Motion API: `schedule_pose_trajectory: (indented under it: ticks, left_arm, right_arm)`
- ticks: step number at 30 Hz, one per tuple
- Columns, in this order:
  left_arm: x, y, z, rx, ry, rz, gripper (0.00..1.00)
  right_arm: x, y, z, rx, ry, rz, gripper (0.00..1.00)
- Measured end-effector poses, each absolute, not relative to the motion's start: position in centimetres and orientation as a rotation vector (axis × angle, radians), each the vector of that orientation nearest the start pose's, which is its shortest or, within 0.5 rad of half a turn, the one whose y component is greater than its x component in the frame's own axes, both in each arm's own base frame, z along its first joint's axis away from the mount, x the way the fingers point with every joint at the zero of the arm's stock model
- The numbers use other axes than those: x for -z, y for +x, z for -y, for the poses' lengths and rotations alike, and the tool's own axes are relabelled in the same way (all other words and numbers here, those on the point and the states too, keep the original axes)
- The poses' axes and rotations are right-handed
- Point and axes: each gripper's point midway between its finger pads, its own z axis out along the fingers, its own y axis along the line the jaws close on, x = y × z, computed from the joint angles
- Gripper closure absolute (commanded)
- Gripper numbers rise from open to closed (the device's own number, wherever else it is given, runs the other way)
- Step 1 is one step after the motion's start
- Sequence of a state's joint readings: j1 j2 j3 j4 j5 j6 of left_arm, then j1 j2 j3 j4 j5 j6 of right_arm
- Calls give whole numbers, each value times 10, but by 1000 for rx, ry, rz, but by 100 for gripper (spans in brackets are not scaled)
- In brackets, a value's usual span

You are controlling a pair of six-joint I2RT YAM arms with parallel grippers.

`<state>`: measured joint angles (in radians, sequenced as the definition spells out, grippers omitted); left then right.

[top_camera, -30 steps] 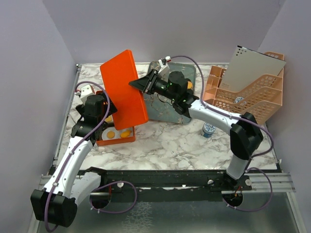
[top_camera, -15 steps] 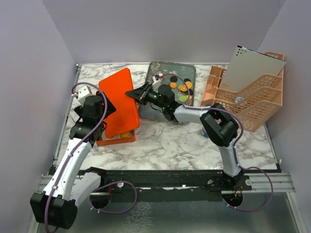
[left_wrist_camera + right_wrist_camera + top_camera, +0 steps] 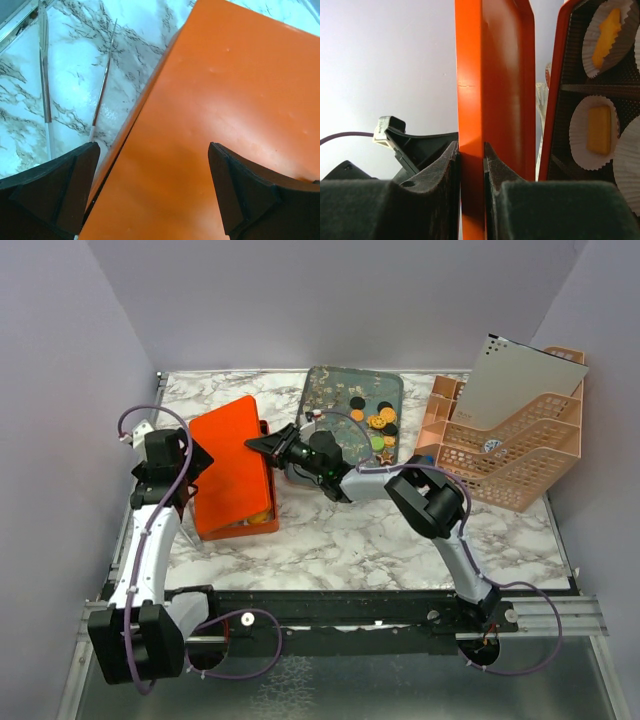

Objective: Pack the cookies

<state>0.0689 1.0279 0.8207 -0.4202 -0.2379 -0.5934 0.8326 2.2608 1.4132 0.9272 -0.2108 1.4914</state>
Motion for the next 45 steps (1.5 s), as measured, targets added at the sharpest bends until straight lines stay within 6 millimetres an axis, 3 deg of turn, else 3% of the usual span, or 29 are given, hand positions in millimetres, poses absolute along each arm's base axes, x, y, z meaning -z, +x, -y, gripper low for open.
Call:
schedule_pose_trajectory:
  ticks: [7,14,20,24,33,45]
  left_arm:
    - [-156,326,-58,115,-941,-2019,1]
    - [-129,332,-53,177,-950,-2099,1]
    - [-108,331,-47,195,-941,-2180,2]
    - [-98,331,-46,195,-932,-2214,3]
    - [-78,325,-32,264,-925,-2296,4]
    - [-78,325,-23,266,-882,-2314,4]
  right_arm:
    - [-172,376,-531,-1923,479,-1826,99]
    - [-145,378,-535,-1891,550,-1856,89]
    - [-130,374,-528,-1867,556,-1862,70]
    - [-110,370,-520,-1803,532,-1907,58]
    - [-112,378,-503,-1672,408,-1956,40]
    - [-116,365,-488,-1410,127,-2113,35]
